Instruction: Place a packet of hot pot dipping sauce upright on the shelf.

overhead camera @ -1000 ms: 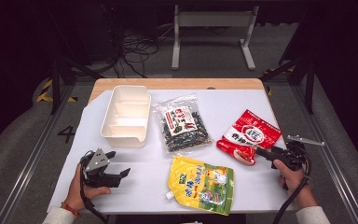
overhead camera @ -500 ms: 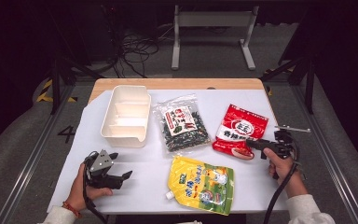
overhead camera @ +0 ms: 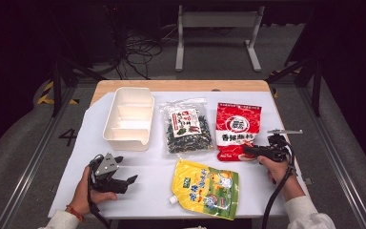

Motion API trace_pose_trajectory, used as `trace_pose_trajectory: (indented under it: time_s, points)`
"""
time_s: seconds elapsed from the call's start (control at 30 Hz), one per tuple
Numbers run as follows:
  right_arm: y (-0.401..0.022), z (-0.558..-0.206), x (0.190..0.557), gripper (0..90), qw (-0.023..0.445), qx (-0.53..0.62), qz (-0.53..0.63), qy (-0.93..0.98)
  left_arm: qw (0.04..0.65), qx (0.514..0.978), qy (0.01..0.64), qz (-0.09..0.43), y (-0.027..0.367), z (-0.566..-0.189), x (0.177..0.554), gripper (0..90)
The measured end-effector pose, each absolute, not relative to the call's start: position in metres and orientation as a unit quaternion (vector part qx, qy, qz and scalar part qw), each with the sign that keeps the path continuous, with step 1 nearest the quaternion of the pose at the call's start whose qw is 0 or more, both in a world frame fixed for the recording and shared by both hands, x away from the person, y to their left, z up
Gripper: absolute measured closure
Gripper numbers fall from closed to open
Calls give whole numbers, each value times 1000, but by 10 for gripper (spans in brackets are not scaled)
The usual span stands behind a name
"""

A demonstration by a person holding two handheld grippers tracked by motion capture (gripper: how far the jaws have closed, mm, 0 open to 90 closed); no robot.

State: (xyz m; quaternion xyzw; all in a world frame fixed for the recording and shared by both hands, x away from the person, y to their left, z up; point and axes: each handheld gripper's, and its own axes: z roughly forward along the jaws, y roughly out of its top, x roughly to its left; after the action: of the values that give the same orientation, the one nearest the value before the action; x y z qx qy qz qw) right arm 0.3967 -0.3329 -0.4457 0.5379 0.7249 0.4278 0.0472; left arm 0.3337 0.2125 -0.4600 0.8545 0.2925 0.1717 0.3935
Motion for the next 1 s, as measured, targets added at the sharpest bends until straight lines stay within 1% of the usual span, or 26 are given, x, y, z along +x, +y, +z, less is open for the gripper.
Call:
trace_pose_trajectory:
  time_s: [0.1, 0.17, 0.2, 0.27, 0.33, 0.4, 0.47, 0.67, 0.8, 1.0]
  points:
    - [-334, -446, 394, 731, 52, 525, 433, 731, 403, 852, 288, 171, 210, -455, 335, 167]
    - [-334, -447, 389, 741, 66, 510, 442, 735, 412, 851, 280, 166, 205, -450, 335, 167]
    - [-334, -447, 387, 742, 73, 506, 442, 737, 421, 850, 277, 154, 202, -446, 335, 167]
    - [-333, -445, 385, 744, 81, 499, 443, 740, 424, 851, 271, 152, 200, -445, 336, 166]
    - [-331, -441, 379, 746, 95, 482, 441, 751, 432, 850, 270, 134, 196, -441, 336, 166]
    - [-332, -440, 376, 749, 89, 474, 445, 754, 433, 853, 267, 121, 194, -439, 336, 167]
    - [-333, -440, 373, 750, 94, 471, 449, 753, 436, 854, 260, 112, 189, -438, 336, 167]
    - [-335, -424, 363, 754, 136, 450, 478, 742, 438, 860, 246, 94, 170, -429, 342, 157]
    - [-322, -413, 358, 755, 154, 420, 500, 742, 462, 852, 237, 71, 155, -420, 351, 148]
    - [-296, -405, 351, 755, 150, 378, 520, 751, 480, 847, 223, 56, 134, -411, 359, 148]
